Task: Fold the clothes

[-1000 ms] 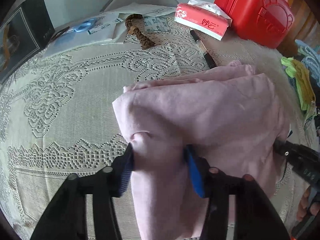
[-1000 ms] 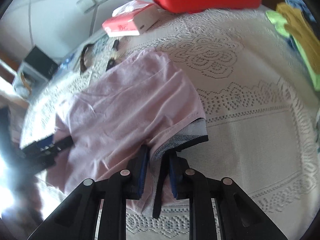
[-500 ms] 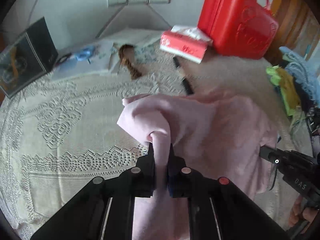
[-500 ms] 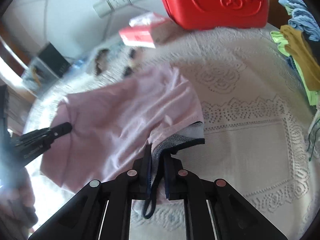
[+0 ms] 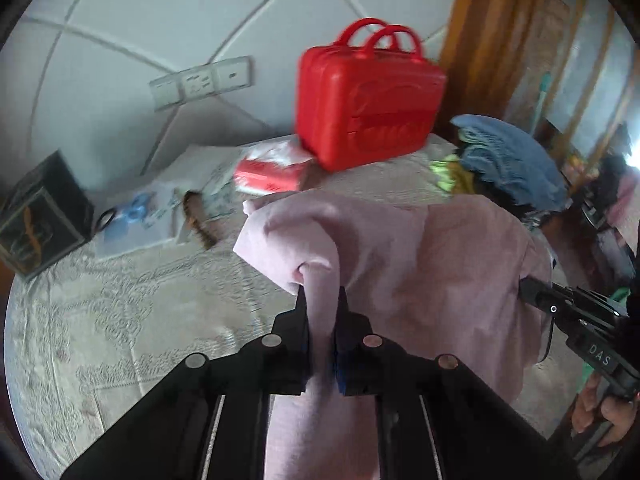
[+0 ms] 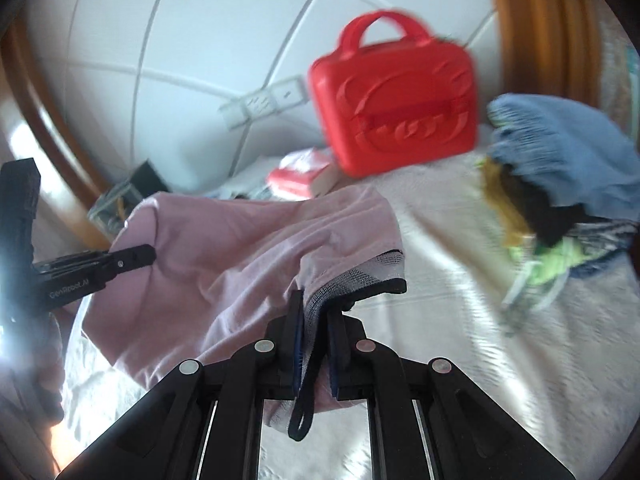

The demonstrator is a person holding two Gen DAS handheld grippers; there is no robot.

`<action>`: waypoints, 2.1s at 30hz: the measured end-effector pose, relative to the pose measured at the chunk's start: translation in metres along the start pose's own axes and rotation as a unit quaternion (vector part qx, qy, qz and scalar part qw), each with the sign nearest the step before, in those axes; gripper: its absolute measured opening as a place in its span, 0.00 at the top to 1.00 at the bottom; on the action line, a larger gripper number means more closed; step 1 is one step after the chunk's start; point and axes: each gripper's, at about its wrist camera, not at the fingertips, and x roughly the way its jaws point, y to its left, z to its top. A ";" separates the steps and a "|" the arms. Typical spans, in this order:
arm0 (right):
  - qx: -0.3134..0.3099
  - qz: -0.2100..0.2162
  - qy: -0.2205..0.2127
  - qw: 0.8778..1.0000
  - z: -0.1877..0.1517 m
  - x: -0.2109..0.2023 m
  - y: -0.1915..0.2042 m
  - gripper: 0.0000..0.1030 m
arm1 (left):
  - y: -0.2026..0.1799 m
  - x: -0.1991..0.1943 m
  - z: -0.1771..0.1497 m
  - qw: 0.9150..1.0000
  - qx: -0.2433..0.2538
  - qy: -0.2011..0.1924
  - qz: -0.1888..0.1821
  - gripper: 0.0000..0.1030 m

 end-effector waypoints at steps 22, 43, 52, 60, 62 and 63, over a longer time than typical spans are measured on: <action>-0.076 -0.031 -0.096 0.992 0.218 -0.143 -0.267 0.91 | -0.277 0.059 0.231 0.993 -0.025 -0.079 -0.089 0.91; -0.041 -0.067 0.019 0.997 0.157 -0.053 -0.352 0.01 | -0.331 0.126 0.175 1.000 0.001 0.005 -0.002 0.00; -0.019 -0.097 0.011 0.995 0.110 -0.074 -0.327 0.01 | -0.348 0.106 0.142 1.000 0.029 0.006 0.008 0.00; -0.026 -0.102 0.028 0.994 0.095 -0.078 -0.317 0.01 | -0.355 0.098 0.135 0.999 0.041 0.003 0.031 0.00; -0.026 -0.108 0.027 0.993 0.095 -0.082 -0.318 0.01 | -0.356 0.094 0.134 0.999 0.044 -0.004 0.021 0.00; -0.025 -0.108 0.027 0.994 0.095 -0.083 -0.318 0.01 | -0.356 0.093 0.134 0.999 0.046 -0.009 0.018 0.00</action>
